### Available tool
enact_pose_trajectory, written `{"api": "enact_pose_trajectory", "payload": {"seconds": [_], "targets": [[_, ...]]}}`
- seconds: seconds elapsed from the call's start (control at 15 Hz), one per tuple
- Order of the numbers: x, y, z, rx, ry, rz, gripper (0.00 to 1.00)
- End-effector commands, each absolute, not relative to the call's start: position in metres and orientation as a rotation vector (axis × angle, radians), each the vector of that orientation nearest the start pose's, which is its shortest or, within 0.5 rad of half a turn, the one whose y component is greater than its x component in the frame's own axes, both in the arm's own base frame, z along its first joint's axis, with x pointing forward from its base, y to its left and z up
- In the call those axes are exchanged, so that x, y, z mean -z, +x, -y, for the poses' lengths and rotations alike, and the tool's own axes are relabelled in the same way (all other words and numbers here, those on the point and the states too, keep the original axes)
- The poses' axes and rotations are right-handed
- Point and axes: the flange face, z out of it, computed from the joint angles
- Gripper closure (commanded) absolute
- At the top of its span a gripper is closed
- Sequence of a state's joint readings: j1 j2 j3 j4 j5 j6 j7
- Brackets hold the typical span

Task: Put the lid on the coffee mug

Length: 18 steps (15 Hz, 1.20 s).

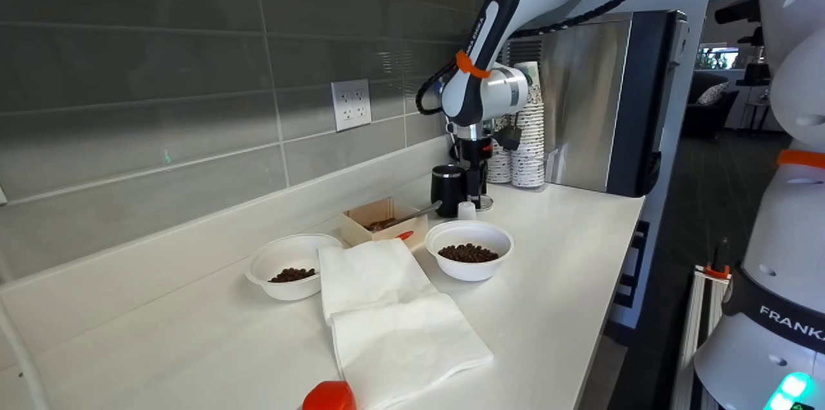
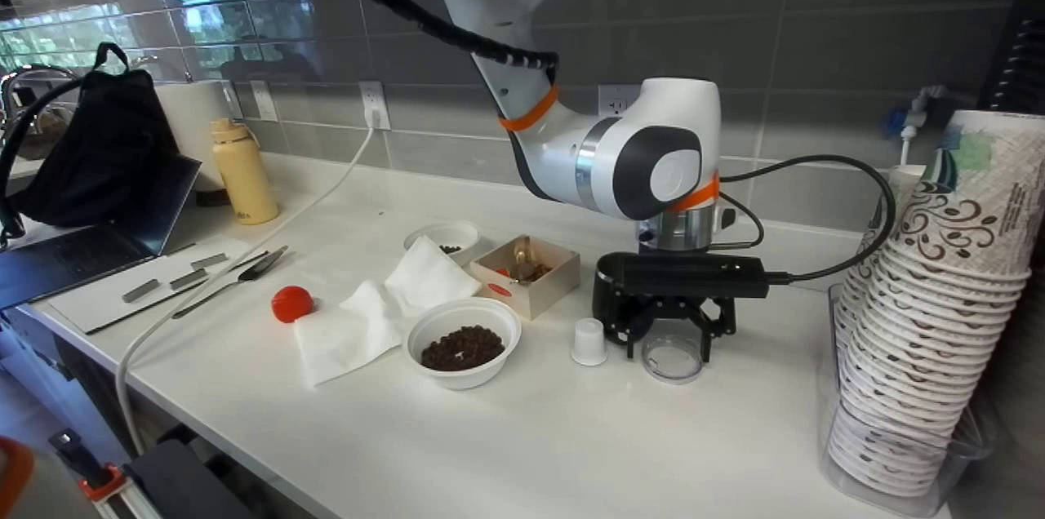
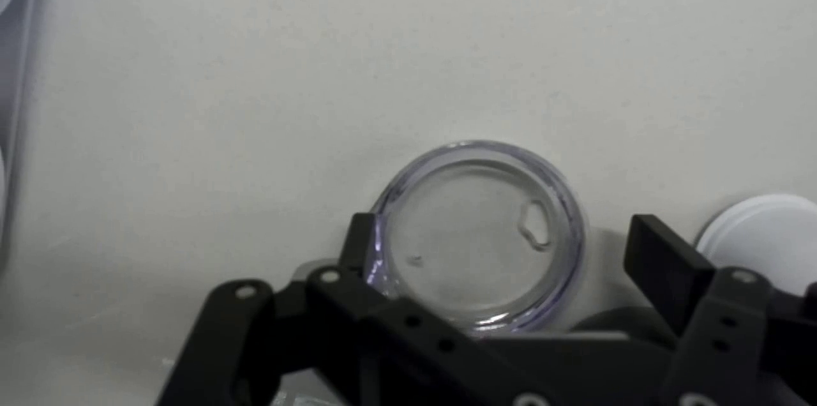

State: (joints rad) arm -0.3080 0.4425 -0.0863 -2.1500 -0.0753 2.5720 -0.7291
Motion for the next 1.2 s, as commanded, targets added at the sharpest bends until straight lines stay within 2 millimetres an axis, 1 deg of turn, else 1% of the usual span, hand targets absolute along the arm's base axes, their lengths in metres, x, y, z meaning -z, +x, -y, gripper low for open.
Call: {"api": "enact_pose_trajectory", "payload": {"seconds": [0.0, 0.27, 0.4, 0.87, 1.13], "targets": [[-0.194, 0.523, 0.217, -0.067, -3.169, 0.64, 0.0], [-0.195, 0.527, 0.221, -0.036, -3.188, 0.631, 0.0], [-0.192, 0.527, 0.222, -0.044, -3.19, 0.628, 0.0], [-0.175, 0.527, 0.215, -0.087, -3.167, 0.658, 0.0], [-0.173, 0.528, 0.214, -0.059, -3.165, 0.66, 0.0]]}}
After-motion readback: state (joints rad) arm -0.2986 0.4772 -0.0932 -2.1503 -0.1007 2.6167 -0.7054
